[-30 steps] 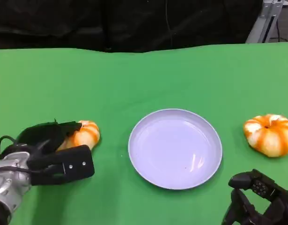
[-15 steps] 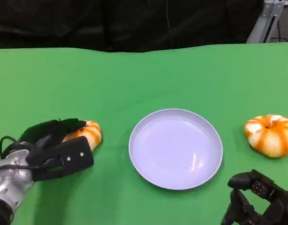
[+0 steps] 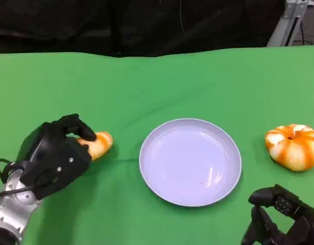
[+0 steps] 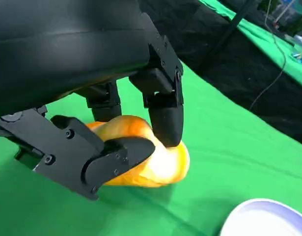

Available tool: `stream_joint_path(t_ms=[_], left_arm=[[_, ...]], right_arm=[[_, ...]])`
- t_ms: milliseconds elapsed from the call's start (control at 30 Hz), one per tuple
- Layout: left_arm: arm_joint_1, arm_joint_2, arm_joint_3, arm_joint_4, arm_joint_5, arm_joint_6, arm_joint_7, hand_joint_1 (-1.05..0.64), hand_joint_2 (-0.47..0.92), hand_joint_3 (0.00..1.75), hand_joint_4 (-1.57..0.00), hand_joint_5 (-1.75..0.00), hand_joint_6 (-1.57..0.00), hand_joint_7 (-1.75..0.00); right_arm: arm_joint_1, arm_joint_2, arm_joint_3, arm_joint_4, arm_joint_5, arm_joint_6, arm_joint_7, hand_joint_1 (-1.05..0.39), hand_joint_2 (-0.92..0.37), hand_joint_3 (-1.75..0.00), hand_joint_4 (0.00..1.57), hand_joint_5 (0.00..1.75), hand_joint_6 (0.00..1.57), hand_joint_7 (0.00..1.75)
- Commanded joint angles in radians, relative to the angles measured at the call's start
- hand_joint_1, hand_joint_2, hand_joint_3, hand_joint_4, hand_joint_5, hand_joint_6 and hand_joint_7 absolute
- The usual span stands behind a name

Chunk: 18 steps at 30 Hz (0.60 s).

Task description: Grasp the bread from the table and place it into the plate.

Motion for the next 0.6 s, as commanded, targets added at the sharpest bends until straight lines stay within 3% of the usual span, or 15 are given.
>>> stream_joint_path(t_ms=[33, 600], left_arm=[[0.029, 0.015, 0.014, -0.065, -0.013, -0.021, -0.008, -0.02, 0.45, 1.31, -0.81, -1.75, -0.64, -1.75], [0.067, -0.059, -0.038, -0.521, -0.01, -0.029, -0.118, -0.01, 0.44, 1.34, -0.86, -1.75, -0.71, -1.74]], right_arm=[[-0.002, -0.014, -0.011, 0.0, 0.01, -0.005, 0.008, -0.16, -0.51, -1.11, 0.96, 1.52, 0.89, 1.29], [0.001, -0.007, -0.004, -0.01, 0.008, 0.006, -0.01, -0.16, -0.55, -1.08, 0.92, 1.56, 0.84, 1.34]])
